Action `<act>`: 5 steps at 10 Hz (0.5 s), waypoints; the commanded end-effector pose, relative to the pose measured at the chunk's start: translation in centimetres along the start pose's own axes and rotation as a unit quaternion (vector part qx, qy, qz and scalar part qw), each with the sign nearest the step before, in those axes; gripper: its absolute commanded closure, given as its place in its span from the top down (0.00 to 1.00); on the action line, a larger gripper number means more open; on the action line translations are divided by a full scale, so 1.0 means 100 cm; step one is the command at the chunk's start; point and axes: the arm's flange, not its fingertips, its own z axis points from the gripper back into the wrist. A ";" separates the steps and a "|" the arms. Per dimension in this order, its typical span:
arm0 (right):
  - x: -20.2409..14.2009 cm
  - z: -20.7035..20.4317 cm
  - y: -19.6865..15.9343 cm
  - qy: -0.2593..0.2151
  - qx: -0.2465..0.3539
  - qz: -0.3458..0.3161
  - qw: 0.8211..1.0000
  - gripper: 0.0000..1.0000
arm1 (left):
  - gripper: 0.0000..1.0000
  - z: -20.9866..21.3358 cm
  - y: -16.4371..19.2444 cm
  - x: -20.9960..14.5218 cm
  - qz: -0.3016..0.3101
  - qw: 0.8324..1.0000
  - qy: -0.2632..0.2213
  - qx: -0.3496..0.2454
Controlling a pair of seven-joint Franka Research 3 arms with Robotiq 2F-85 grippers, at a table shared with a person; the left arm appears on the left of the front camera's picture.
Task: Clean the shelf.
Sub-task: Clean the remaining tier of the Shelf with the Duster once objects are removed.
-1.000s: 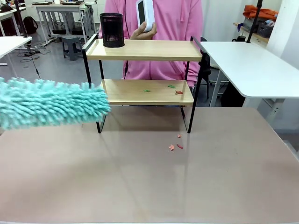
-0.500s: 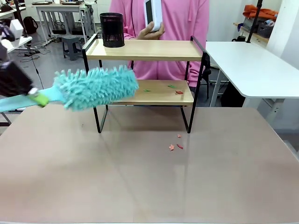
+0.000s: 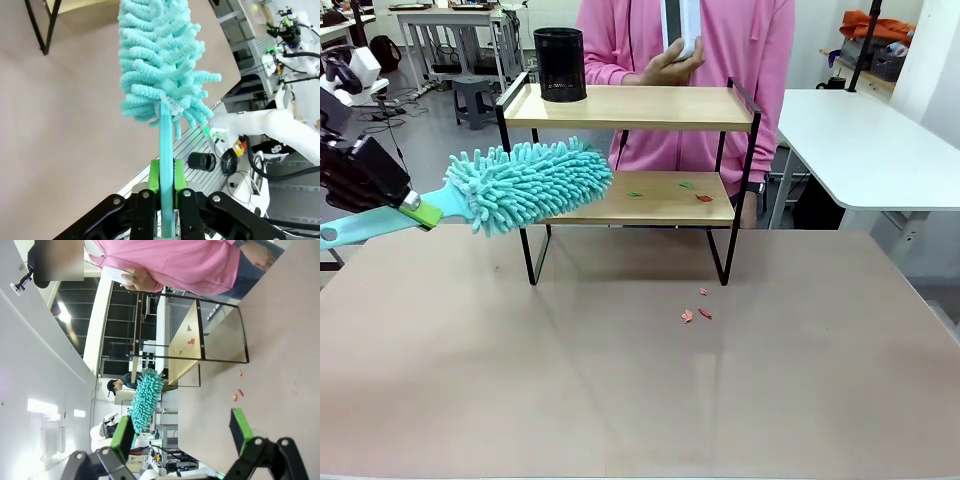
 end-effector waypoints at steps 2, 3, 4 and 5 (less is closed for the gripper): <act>0.003 -0.003 0.001 -0.008 0.012 0.013 1.000 1.00 | 0.12 -0.026 -0.010 0.002 0.001 0.999 -0.029 0.038; 0.003 -0.003 0.001 -0.008 0.012 0.013 1.000 1.00 | 0.12 -0.040 -0.012 0.007 -0.001 0.998 -0.017 0.052; 0.003 -0.003 0.001 -0.008 0.012 0.013 1.000 1.00 | 0.12 -0.052 -0.014 0.012 -0.001 0.997 -0.024 0.069; 0.003 -0.003 0.001 -0.008 0.012 0.013 1.000 1.00 | 0.12 -0.062 -0.015 0.019 0.005 0.995 -0.047 0.093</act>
